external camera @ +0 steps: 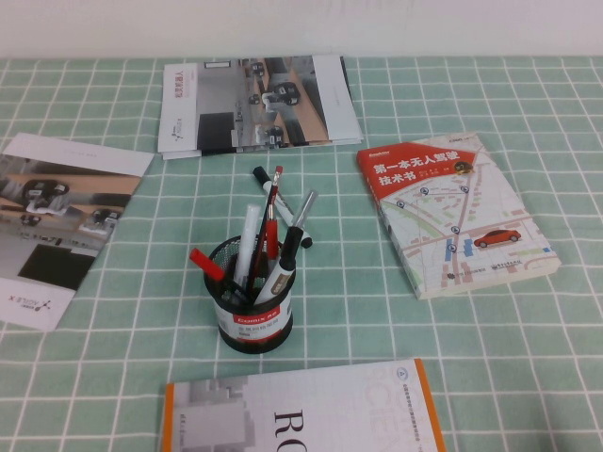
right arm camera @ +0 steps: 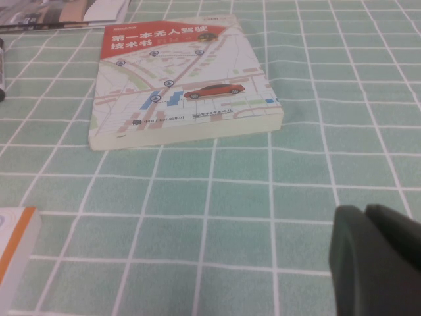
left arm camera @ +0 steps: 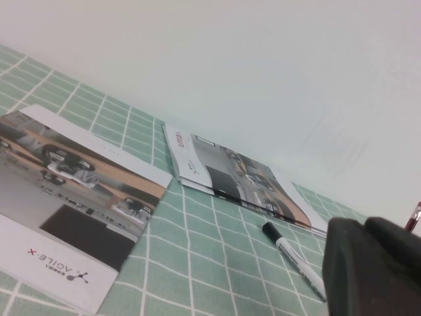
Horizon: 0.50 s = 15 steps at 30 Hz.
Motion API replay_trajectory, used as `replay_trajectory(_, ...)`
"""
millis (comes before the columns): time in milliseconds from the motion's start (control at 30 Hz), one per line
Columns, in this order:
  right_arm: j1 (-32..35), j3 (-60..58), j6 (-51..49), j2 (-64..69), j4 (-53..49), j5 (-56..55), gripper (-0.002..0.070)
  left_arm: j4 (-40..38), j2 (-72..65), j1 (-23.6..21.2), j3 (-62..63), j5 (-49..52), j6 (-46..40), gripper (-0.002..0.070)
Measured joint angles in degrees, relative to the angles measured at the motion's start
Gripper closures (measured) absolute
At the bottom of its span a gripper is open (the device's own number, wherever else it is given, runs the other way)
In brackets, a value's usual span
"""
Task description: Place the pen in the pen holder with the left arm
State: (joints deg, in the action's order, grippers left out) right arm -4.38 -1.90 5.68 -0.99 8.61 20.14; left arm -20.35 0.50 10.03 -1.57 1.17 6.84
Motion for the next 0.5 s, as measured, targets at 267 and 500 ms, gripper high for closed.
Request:
replay_trajectory(267, 0.00, 0.00, 0.00, 0.00, 0.00, 0.00, 0.0696, 0.04, 0.00, 0.00, 0.60, 1.37, 0.27, 0.0679)
replay_trajectory(500, 0.00, 0.00, 0.00, 0.00, 0.00, 0.00, 0.0696, 0.54, -9.12, 0.00, 13.62, 14.04, -3.45, 0.0679)
